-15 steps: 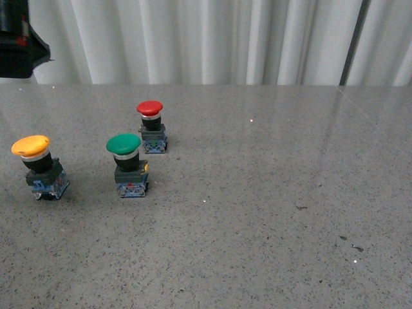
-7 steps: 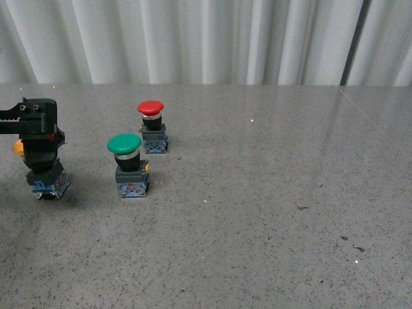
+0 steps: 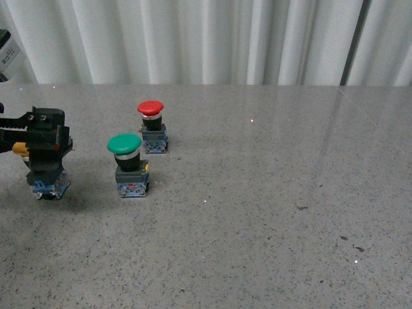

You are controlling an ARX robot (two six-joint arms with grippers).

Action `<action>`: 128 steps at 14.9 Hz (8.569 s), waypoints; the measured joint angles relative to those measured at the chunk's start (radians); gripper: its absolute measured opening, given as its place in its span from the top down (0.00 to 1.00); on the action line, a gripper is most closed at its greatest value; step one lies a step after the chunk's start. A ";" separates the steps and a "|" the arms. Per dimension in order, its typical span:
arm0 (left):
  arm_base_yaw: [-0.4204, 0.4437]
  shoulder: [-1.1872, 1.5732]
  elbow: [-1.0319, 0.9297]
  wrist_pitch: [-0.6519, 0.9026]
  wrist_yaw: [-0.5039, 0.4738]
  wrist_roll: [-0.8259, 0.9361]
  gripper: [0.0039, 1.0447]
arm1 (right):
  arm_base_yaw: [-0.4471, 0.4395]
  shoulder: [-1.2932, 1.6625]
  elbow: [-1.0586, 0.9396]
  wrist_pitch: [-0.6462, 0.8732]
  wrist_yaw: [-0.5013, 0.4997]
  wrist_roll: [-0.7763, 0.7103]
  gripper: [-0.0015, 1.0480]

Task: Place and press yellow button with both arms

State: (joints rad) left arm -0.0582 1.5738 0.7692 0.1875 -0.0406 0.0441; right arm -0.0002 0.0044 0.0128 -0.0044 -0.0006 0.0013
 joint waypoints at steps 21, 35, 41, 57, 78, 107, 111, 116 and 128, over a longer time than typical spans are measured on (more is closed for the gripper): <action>-0.561 0.306 0.512 -0.207 -0.253 -0.307 0.68 | 0.000 0.000 0.000 0.000 0.000 0.000 0.06; -0.632 0.376 0.514 -0.220 -0.383 -0.291 0.58 | 0.000 0.000 0.000 0.000 0.000 0.000 0.06; -0.595 0.328 0.515 -0.171 -0.384 -0.282 0.06 | 0.000 0.000 0.000 0.000 0.000 0.000 0.06; -0.121 -0.662 -0.457 0.418 -0.139 -0.037 0.96 | 0.000 0.000 0.000 0.000 0.000 0.000 0.06; 0.056 -1.288 -0.755 0.096 0.040 -0.041 0.99 | 0.000 0.000 0.000 0.000 0.000 0.000 0.06; 0.056 -1.563 -0.755 -0.192 0.040 -0.041 0.06 | 0.338 1.307 0.628 0.575 0.085 0.098 0.06; 0.056 -1.563 -0.755 -0.192 0.040 -0.041 0.06 | 0.454 1.599 0.851 0.522 0.137 0.083 0.11; 0.056 -1.563 -0.755 -0.192 0.040 -0.041 0.06 | 0.465 1.691 0.886 0.476 0.156 0.079 0.69; 0.056 -1.563 -0.755 -0.192 0.040 -0.041 0.06 | 0.518 1.747 0.868 0.474 0.116 0.084 0.98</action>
State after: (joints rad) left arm -0.0017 0.0109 0.0147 -0.0044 -0.0002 0.0029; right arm 0.5182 1.7515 0.8810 0.4694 0.1158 0.0853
